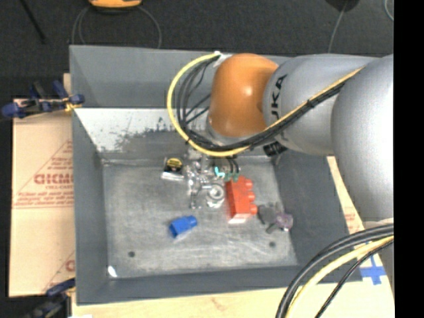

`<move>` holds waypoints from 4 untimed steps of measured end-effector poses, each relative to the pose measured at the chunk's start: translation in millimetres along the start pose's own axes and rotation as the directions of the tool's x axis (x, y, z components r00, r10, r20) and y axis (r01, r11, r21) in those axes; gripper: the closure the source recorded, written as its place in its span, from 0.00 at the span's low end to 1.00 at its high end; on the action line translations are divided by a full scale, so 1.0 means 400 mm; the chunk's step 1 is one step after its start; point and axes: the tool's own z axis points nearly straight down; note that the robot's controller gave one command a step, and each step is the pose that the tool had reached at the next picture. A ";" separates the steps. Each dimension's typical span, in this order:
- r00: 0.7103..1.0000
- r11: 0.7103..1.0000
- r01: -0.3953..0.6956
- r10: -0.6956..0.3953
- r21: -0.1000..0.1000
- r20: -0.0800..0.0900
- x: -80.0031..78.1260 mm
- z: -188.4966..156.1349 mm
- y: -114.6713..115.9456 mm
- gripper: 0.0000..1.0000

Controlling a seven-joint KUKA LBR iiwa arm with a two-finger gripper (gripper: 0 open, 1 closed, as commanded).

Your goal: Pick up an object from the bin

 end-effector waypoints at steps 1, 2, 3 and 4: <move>0.986 0.986 -0.166 0.166 -0.007 0.026 0.103 0.060 -0.110 0.00; 0.997 0.997 -0.072 0.072 0.002 0.004 0.222 0.053 -0.085 0.00; 0.994 0.994 -0.106 0.106 0.000 0.011 0.176 0.158 0.054 0.00; 0.994 0.994 -0.110 0.110 -0.004 0.021 0.168 0.145 0.051 1.00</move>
Offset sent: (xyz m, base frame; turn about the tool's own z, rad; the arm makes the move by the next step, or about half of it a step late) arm -0.0707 -0.0680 -0.0470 0.2218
